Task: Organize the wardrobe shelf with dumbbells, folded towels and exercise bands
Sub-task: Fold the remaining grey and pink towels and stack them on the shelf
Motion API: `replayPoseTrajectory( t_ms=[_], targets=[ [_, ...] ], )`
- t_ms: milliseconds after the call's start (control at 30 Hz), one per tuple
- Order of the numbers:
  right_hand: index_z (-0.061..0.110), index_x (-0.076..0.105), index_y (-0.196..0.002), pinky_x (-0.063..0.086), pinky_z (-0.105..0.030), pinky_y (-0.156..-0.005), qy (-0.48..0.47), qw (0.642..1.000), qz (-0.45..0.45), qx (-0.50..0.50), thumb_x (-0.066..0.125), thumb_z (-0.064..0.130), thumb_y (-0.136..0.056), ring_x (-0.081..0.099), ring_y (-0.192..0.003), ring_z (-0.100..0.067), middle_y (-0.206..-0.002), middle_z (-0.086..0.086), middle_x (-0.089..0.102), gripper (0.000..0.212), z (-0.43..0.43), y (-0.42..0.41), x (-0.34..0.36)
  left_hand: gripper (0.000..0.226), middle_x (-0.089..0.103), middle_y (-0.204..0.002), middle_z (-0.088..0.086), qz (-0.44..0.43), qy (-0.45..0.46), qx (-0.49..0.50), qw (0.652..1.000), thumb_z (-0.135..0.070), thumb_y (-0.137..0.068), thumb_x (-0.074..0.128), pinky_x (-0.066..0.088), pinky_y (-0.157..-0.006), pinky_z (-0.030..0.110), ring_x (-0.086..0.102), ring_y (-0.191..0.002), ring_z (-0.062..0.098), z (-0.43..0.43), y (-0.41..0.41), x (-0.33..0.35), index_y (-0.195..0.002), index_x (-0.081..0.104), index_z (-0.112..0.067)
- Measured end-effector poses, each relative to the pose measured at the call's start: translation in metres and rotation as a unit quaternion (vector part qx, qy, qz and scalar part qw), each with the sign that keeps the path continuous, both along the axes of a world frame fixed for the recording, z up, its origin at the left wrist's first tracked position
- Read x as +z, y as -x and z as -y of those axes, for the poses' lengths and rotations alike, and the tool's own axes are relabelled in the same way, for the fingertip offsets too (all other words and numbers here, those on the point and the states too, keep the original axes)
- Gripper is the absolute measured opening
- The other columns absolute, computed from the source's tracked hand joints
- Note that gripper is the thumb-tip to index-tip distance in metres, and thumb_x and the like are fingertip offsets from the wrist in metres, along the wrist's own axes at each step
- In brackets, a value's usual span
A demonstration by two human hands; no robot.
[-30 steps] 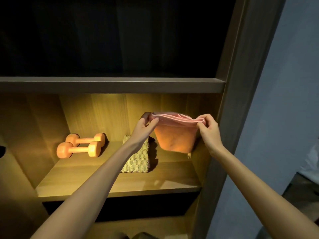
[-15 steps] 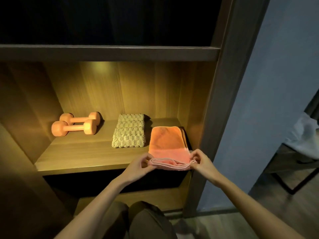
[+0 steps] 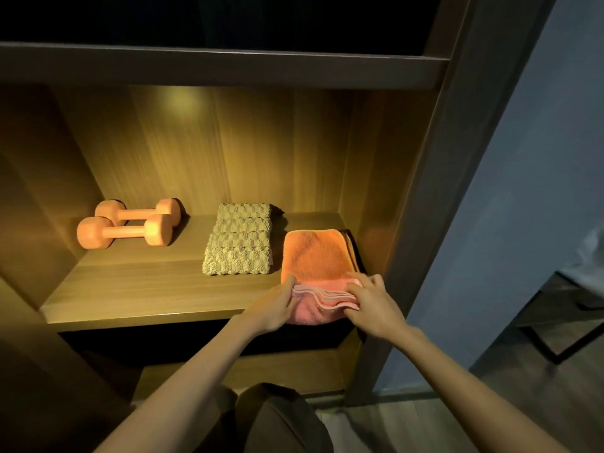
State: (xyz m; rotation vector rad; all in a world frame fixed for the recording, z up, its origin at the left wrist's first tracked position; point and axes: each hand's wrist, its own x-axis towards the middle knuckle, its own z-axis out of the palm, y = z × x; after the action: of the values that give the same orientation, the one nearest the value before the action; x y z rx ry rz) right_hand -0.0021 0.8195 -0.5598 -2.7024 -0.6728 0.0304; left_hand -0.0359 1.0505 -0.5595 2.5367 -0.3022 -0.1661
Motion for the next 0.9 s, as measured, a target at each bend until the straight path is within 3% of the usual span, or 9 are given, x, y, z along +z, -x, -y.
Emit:
replayPoseTrajectory(
  t_ms=[133, 233, 300, 367, 500, 567, 700, 833, 900],
  targets=[
    [0.019, 0.049, -0.094, 0.047, -0.042, -0.083, -0.014, 0.998, -0.061, -0.017, 0.043, 0.022, -0.091, 0.053, -0.103, -0.027, -0.111, -0.005, 0.059, 0.008, -0.017, -0.021, -0.01, 0.023, 0.06, -0.103, 0.015, -0.003, -0.053, 0.02, 0.998, -0.033, -0.103, 0.027, 0.048, -0.077, 0.043, 0.058, -0.086, 0.032, 0.005, -0.024, -0.013, -0.111, 0.031, -0.012],
    [0.019, 0.045, -0.092, 0.047, -0.04, -0.079, -0.033, 0.996, -0.062, -0.048, 0.039, 0.022, -0.096, 0.059, -0.095, -0.029, -0.105, -0.01, 0.062, 0.008, -0.028, -0.041, -0.013, 0.032, 0.06, -0.115, 0.024, 0.005, -0.104, 0.04, 0.994, -0.022, -0.103, 0.028, 0.048, -0.081, 0.047, 0.06, -0.094, 0.037, 0.005, -0.046, -0.019, -0.131, 0.028, -0.007],
    [0.014, 0.049, -0.1, 0.046, -0.039, -0.08, -0.034, 0.995, -0.07, -0.057, 0.038, 0.022, -0.098, 0.06, -0.096, -0.03, -0.109, -0.012, 0.063, 0.014, -0.036, -0.056, -0.012, 0.048, 0.046, -0.137, 0.024, 0.007, -0.141, 0.034, 0.989, -0.014, -0.1, 0.032, 0.045, -0.094, 0.047, 0.057, -0.109, 0.037, 0.003, -0.062, -0.021, -0.147, 0.021, -0.01],
    [0.006, 0.051, -0.112, 0.046, -0.037, -0.082, -0.028, 0.994, -0.085, -0.064, 0.037, 0.021, -0.099, 0.061, -0.099, -0.033, -0.113, -0.018, 0.063, 0.024, -0.043, -0.075, -0.014, 0.06, 0.04, -0.142, 0.023, 0.001, -0.161, 0.039, 0.986, -0.007, -0.097, 0.035, 0.043, -0.097, 0.042, 0.054, -0.114, 0.036, 0.001, -0.075, -0.021, -0.152, 0.011, -0.01],
    [0.01, 0.023, -0.147, 0.041, -0.037, -0.098, 0.007, 0.984, -0.149, -0.094, 0.031, 0.029, -0.103, 0.052, -0.121, -0.033, -0.138, -0.019, 0.048, 0.048, -0.055, -0.11, -0.015, 0.068, 0.012, -0.156, 0.022, -0.019, -0.191, 0.053, 0.98, 0.005, -0.094, 0.034, 0.038, -0.1, 0.034, 0.046, -0.123, 0.033, -0.002, -0.106, -0.025, -0.149, -0.005, 0.002],
    [0.011, 0.028, -0.143, 0.04, -0.037, -0.102, -0.011, 0.985, -0.148, -0.091, 0.029, 0.029, -0.104, 0.048, -0.125, -0.03, -0.143, -0.015, 0.042, 0.043, -0.06, -0.125, -0.017, 0.065, 0.026, -0.153, 0.016, -0.024, -0.158, 0.073, 0.984, 0.004, -0.096, 0.036, 0.038, -0.104, 0.035, 0.046, -0.126, 0.031, -0.002, -0.12, -0.028, -0.151, 0.002, -0.002],
    [0.012, 0.043, -0.123, 0.04, -0.03, -0.09, -0.025, 0.988, -0.124, -0.085, 0.03, 0.027, -0.104, 0.052, -0.109, -0.024, -0.128, -0.011, 0.05, 0.027, -0.065, -0.14, -0.018, 0.043, 0.041, -0.147, 0.011, 0.007, -0.065, 0.118, 0.991, -0.019, -0.103, 0.039, 0.033, -0.109, 0.036, 0.043, -0.132, 0.024, -0.008, -0.136, -0.027, -0.145, 0.036, -0.011],
    [0.011, 0.051, -0.119, 0.042, -0.03, -0.09, -0.064, 0.987, -0.104, -0.103, 0.039, 0.026, -0.102, 0.055, -0.11, -0.024, -0.125, -0.01, 0.056, 0.026, -0.063, -0.136, -0.006, 0.033, 0.061, -0.124, 0.016, 0.059, 0.015, 0.133, 0.989, -0.021, -0.101, 0.042, 0.05, -0.084, 0.043, 0.063, -0.103, 0.033, -0.007, -0.13, -0.02, -0.13, 0.039, -0.006],
    [0.014, 0.05, -0.128, 0.048, -0.032, -0.092, -0.099, 0.986, -0.092, -0.101, 0.047, 0.026, -0.099, 0.059, -0.107, -0.023, -0.123, -0.008, 0.058, 0.032, -0.054, -0.123, 0.0, 0.025, 0.065, -0.117, 0.01, 0.095, 0.089, 0.161, 0.978, -0.021, -0.1, 0.045, 0.051, -0.078, 0.035, 0.065, -0.098, 0.028, -0.009, -0.119, -0.018, -0.121, 0.041, -0.006]
  ],
)
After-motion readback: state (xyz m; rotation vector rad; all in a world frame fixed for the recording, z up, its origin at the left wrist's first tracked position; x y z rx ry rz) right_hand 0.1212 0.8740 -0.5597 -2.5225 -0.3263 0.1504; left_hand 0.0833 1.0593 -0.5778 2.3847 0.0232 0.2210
